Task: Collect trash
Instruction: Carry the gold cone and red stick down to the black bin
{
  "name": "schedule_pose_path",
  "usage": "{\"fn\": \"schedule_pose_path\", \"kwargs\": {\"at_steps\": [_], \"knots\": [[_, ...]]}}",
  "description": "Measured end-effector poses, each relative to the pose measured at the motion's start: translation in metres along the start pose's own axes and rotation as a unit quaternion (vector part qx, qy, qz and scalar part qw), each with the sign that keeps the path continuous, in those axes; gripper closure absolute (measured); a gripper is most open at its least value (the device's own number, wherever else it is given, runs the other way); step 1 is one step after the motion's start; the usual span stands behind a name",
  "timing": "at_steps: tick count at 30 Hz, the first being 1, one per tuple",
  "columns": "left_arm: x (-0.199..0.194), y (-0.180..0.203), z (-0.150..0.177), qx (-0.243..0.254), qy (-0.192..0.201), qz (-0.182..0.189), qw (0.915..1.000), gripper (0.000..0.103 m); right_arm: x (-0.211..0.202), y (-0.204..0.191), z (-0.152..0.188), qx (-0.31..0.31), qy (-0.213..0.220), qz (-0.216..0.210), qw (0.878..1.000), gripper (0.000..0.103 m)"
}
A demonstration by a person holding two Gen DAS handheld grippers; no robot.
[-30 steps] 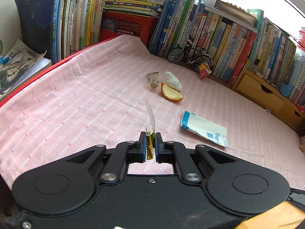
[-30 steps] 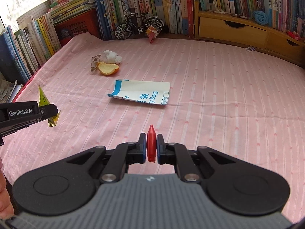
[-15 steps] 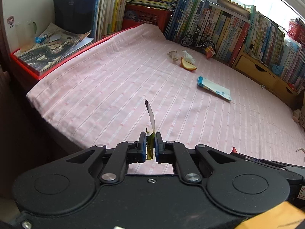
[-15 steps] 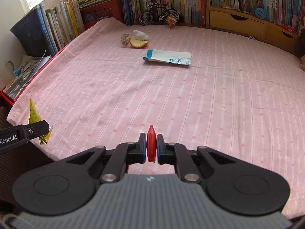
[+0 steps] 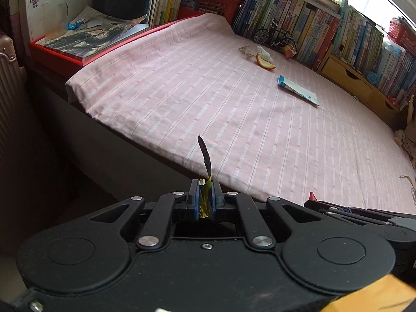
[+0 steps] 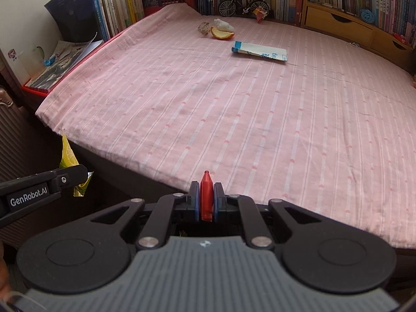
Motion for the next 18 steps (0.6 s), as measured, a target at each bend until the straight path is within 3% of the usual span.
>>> {"fn": "schedule_pose_path", "kwargs": {"at_steps": [18], "knots": [[0.022, -0.019, 0.075, 0.000, -0.065, 0.007, 0.9979, 0.095, 0.016, -0.020, 0.058, -0.028, -0.047, 0.005, 0.998, 0.089]]}}
Point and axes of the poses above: each gripper's, at about its wrist camera, not at the fingertips, and x roughly the way its jaws point, y to its right, z to its underside, the point moved 9 cm from there along x, roughly the way its jaws point, and after that the axes turned 6 degrees about x, right-handed, at the moved point
